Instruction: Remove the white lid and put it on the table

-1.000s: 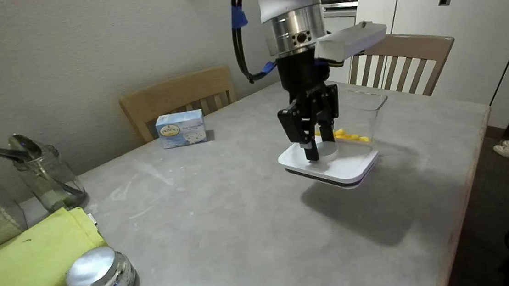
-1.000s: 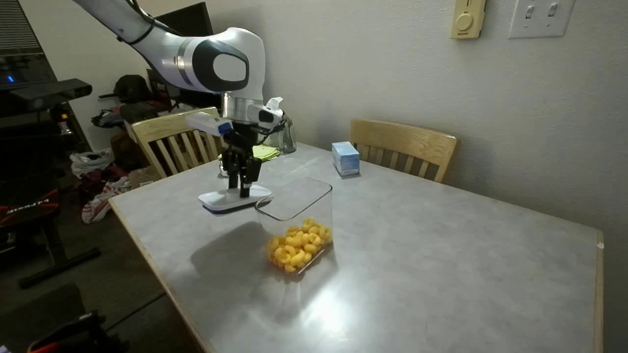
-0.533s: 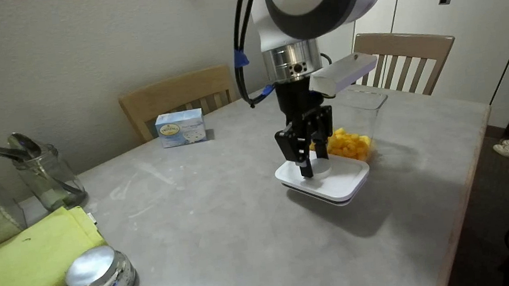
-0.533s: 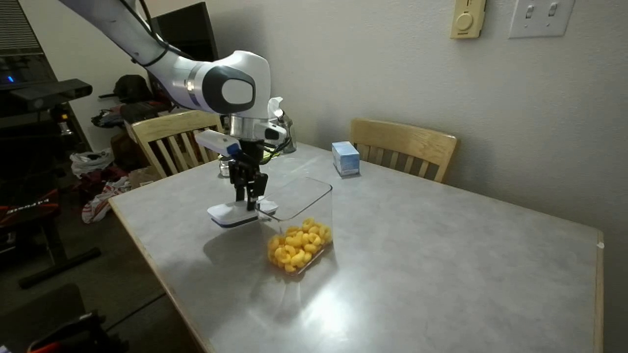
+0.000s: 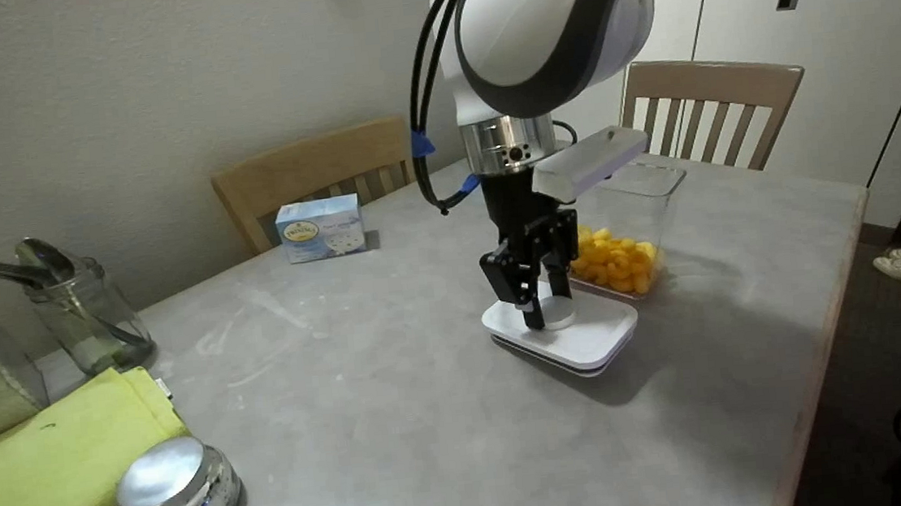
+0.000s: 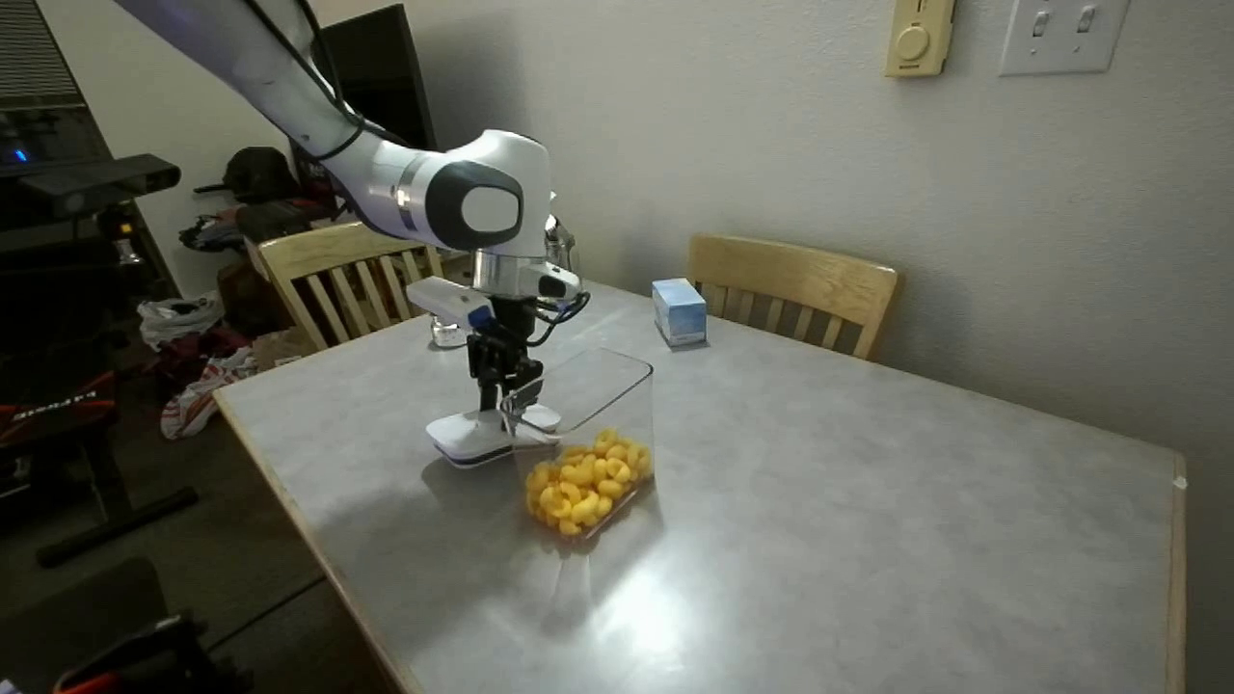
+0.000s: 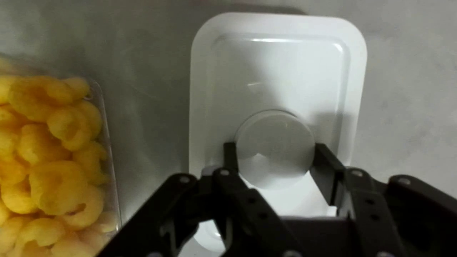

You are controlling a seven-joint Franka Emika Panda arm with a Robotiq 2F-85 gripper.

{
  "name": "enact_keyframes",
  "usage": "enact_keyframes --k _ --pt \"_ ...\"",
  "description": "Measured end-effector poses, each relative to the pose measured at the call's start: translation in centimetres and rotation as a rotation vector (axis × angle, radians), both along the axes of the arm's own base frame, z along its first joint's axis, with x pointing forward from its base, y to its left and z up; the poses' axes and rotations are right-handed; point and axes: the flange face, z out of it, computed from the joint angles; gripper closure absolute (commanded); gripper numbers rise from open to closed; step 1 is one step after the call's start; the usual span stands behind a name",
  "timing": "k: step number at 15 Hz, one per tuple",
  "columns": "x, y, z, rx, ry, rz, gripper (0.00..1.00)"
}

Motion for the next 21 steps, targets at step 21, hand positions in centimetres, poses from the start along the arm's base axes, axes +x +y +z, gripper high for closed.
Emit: enact_keyframes --k 21 --pt "-0.3 -0.1 8.4 0.014 0.052 0.09 0.0"
